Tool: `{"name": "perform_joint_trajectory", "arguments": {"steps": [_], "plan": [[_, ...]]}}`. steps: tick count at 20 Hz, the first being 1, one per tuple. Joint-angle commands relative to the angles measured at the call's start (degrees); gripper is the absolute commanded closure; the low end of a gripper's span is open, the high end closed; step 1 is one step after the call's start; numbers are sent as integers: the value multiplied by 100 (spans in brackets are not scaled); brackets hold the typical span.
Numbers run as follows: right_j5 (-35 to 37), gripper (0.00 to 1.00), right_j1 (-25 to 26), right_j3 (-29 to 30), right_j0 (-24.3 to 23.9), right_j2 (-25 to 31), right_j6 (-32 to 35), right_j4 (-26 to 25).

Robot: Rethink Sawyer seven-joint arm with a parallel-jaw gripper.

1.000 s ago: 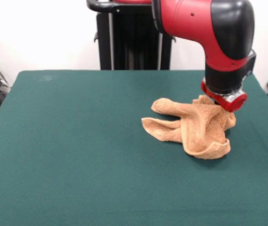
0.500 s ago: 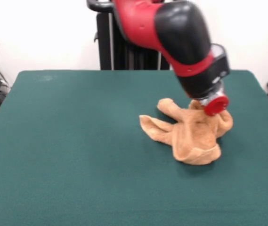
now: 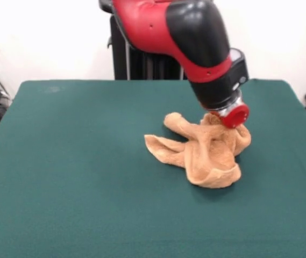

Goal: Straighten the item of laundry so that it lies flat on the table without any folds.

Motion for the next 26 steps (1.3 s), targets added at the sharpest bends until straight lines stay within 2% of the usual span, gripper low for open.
{"name": "perform_joint_trajectory", "arguments": {"steps": [1, 3, 7, 9, 12, 21, 26], "plan": [[-442, 100, 117, -870, 1573, -1389, 562, -772], [-418, 100, 242, -1307, 2250, -2509, 747, -918], [-642, 100, 767, -1784, 3175, -3969, 1080, -942], [-619, 100, 973, -1948, 3447, -4433, 1181, -935], [-680, 100, 1068, -2041, 3536, -4581, 1128, -935], [-1343, 100, 1619, -2351, 3895, -5546, 862, -945], [-1103, 100, 1174, -2431, 3527, -5268, 290, -1243]]}}
